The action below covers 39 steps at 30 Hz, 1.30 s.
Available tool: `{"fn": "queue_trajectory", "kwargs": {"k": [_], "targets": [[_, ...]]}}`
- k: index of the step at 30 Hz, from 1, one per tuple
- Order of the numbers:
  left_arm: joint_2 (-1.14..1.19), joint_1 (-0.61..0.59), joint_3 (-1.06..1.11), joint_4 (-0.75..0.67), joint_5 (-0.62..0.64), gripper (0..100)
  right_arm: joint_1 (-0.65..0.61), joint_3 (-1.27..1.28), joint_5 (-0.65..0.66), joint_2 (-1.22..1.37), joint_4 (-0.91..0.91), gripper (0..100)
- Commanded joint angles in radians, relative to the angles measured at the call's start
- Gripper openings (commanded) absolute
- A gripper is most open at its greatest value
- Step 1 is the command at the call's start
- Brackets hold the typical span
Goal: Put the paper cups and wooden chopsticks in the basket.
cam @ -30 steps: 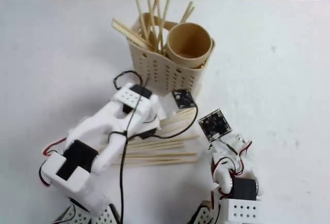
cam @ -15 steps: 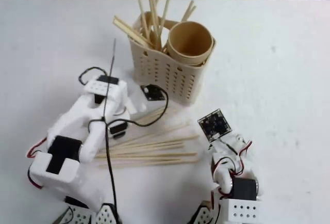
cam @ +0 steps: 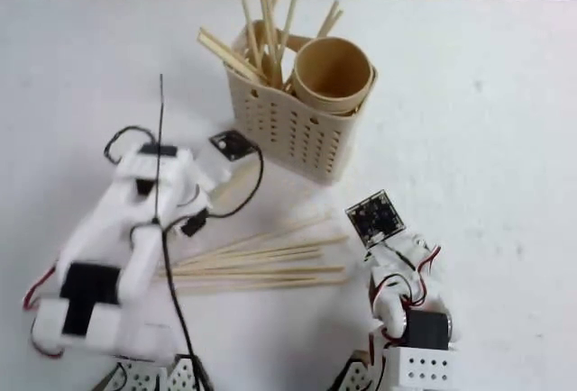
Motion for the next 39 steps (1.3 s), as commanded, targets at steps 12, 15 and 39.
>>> {"fn": "queue_trajectory", "kwargs": {"k": [12,15,39], "targets": [[-0.384,-0.036,0.244,-0.143,0.244,15,-0.005,0.009,0.006,-0.007,-0.008,7.0],[-0.389,-0.051,0.229,-0.152,0.242,15,-0.005,0.009,0.006,-0.007,-0.008,7.0],[-0.105,-0.021,0.049,-0.336,0.242,15,-0.005,0.009,0.006,-0.007,-0.008,7.0]]}}
